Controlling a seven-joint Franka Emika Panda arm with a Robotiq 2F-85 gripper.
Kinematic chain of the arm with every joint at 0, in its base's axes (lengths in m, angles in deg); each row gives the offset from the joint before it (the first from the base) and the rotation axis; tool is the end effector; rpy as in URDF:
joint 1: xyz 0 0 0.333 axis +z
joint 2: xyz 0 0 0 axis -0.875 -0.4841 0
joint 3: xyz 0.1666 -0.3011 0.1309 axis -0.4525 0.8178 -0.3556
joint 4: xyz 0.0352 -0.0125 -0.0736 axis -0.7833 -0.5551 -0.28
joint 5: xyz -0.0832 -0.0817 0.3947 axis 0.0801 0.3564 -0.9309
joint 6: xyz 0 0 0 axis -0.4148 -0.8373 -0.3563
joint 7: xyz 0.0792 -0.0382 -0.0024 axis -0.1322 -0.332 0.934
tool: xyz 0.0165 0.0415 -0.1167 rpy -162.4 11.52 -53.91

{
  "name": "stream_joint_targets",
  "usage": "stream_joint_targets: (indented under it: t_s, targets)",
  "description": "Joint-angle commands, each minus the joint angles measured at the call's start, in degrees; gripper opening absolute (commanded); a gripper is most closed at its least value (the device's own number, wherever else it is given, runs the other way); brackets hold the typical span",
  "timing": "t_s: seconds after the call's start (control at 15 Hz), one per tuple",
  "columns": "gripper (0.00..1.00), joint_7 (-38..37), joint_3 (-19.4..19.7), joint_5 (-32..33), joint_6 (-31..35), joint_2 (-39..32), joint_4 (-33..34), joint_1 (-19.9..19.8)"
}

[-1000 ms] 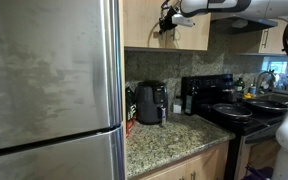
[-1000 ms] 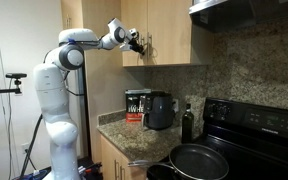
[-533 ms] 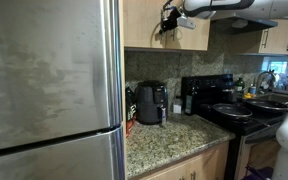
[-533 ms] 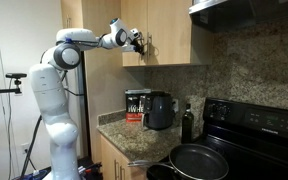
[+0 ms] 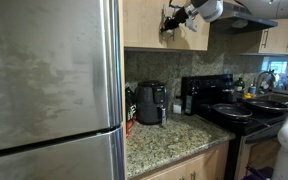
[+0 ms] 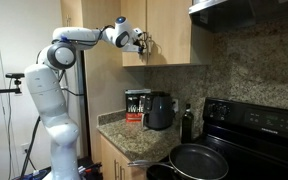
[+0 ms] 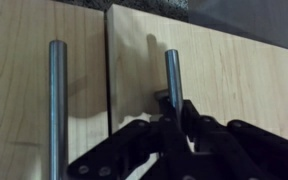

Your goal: Open the left cabinet door

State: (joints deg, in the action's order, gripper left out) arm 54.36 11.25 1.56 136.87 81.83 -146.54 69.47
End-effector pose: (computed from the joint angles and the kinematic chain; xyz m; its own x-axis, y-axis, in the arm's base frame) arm 0.5131 0.1512 0.8781 0.3923 0.2004 0.8978 0.5123 -0.8582 -0.0323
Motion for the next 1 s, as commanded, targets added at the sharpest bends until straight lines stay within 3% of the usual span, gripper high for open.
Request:
stream_joint_targets:
  t_s: [0.0, 0.33, 0.87, 0.93]
  targets:
    - [0.04, 3.93, 1.4, -7.68, -2.96, 5.78, -7.09, 5.23]
    - [0.04, 5.55, 1.88, -8.56, -0.4, 11.19, -14.62, 8.95]
    - [0.04, 3.45, 2.88, -7.28, 9.44, 15.57, -23.79, 14.62]
    - [0.04, 4.25, 5.59, -3.24, 10.91, 13.3, -17.44, 11.45]
